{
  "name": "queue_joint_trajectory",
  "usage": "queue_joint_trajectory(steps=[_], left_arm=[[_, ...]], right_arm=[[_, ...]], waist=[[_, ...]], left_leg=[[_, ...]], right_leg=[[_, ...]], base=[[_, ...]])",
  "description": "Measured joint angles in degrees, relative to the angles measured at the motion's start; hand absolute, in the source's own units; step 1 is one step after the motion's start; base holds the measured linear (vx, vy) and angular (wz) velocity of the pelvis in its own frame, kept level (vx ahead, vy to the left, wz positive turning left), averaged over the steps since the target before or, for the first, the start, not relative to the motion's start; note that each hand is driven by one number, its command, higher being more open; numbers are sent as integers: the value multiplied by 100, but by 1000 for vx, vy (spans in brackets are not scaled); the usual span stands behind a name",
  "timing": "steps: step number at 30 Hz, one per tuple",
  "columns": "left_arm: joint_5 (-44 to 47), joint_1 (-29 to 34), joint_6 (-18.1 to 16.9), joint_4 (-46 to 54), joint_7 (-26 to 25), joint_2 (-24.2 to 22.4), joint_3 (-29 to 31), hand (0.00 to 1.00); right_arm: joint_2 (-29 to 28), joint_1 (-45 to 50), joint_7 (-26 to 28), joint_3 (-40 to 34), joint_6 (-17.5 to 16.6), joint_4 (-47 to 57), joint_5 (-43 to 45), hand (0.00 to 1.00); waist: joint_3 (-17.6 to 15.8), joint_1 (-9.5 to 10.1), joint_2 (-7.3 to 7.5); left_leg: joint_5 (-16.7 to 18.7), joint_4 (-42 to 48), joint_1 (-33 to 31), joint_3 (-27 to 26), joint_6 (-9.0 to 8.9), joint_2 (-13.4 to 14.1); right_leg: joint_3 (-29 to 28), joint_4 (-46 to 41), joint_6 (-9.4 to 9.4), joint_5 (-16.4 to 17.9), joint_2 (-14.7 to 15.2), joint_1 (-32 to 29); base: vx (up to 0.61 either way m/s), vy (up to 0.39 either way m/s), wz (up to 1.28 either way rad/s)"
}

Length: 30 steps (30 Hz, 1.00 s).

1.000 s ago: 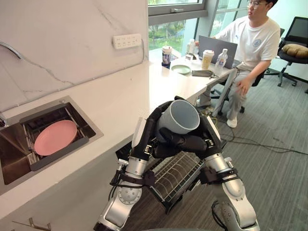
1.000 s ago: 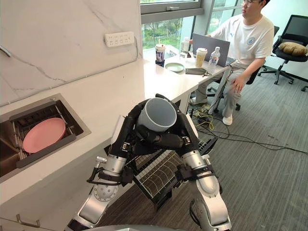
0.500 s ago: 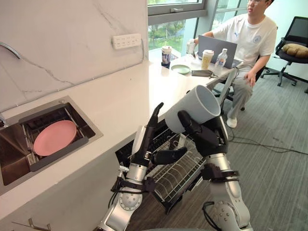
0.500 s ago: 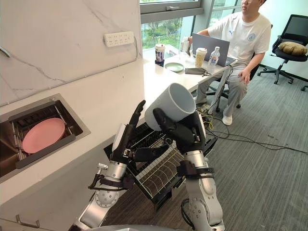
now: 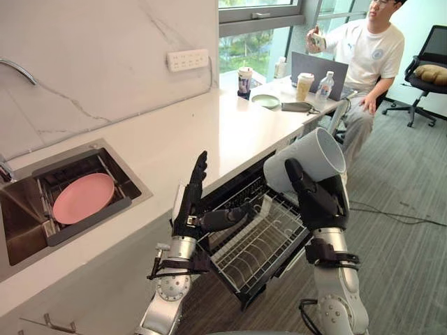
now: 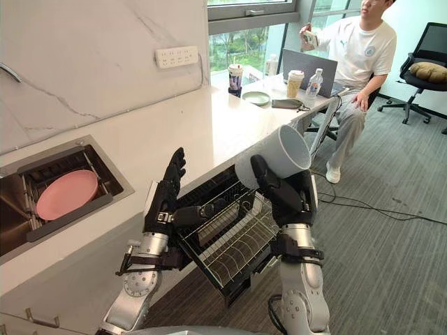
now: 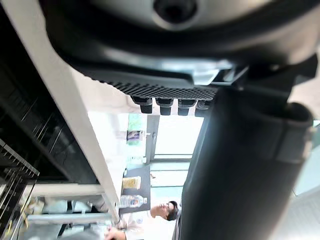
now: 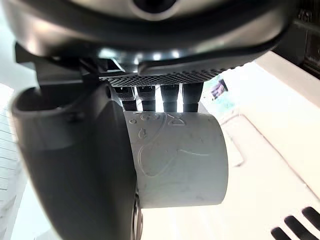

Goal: Walk over to the sink, pick up the cup, carry it to the dishwasher, place the cup inside the dishwasher, then close the dishwasher door

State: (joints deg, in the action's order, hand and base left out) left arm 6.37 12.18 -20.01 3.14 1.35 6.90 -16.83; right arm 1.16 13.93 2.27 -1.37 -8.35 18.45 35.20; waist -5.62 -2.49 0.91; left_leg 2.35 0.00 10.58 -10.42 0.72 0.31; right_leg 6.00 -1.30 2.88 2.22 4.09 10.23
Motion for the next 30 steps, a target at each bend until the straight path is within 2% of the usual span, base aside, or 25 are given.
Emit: queue_joint_trajectory(steps=[1,2,5,8,10,15,19,20,23,27,30], left_arm=[[126,67,52,19,260,13,-22,100],[341,184,206,24,761,117,-185,100],[517,334,620,24,1598,349,-611,100],[670,436,912,23,2030,412,-849,100],[808,524,1076,15,2134,439,-849,100],[914,537,1417,-519,1880,605,-702,100],[679,601,1787,-1327,1132,641,-314,100],[599,669,1862,-1512,855,640,-161,100],[528,819,1906,-1759,476,611,241,100],[313,910,1996,-1914,373,641,525,100],[244,949,2215,-2243,390,626,554,100]], right_arm=[[7,14,-23,-83,35,-1,-25,0],[67,26,-62,-276,126,-53,-69,0],[287,28,-91,-464,270,-254,-85,0],[499,26,-93,-534,402,-344,-161,0],[603,21,-85,-538,506,-508,-164,0],[813,-7,101,-494,833,-1071,-441,0],[1116,-320,448,-423,1217,-1631,-775,0],[1150,-400,543,-401,1322,-1870,-783,0],[1224,-542,616,-203,1449,-2476,-1002,0],[1234,-1119,634,26,1607,-3551,-1321,0],[1249,-1743,494,61,1726,-4551,-1418,0]], waist=[[-36,-1,3],[-92,-2,-4],[-146,-16,-27],[-154,-22,-36],[-159,-21,-34],[-216,-2,-33],[-315,47,-46],[-320,129,-48],[-370,314,-35],[-483,547,-47],[-602,714,-74]], left_leg=[[0,1,1,0,0,-2],[1,-3,-10,-3,1,-5],[5,-27,-48,-7,-3,-10],[-10,-6,-260,-1,-11,-5],[-22,51,-354,22,4,0],[-17,110,-410,199,7,-19],[39,332,-503,371,44,-61],[38,357,-517,414,45,-69],[32,431,-627,653,43,-110],[-9,552,-805,943,22,-167],[-44,632,-930,1184,28,-238]], right_leg=[[0,-3,1,1,3,0],[0,-25,7,7,8,-25],[-1,-50,17,25,13,-83],[6,-134,15,38,15,-314],[30,-162,15,42,16,-389],[210,-251,31,103,50,-371],[381,-480,29,250,127,-370],[412,-532,26,279,140,-369],[671,-636,15,358,194,-356],[999,-710,28,411,249,-355],[1260,-747,61,442,310,-334]], base=[[-34,1,0],[-34,1,-1],[0,0,0],[12,-1,2],[46,-6,8],[11,-12,18],[-57,-9,22],[-75,-18,23],[-62,-29,43],[-47,-36,45],[-26,-16,42]])
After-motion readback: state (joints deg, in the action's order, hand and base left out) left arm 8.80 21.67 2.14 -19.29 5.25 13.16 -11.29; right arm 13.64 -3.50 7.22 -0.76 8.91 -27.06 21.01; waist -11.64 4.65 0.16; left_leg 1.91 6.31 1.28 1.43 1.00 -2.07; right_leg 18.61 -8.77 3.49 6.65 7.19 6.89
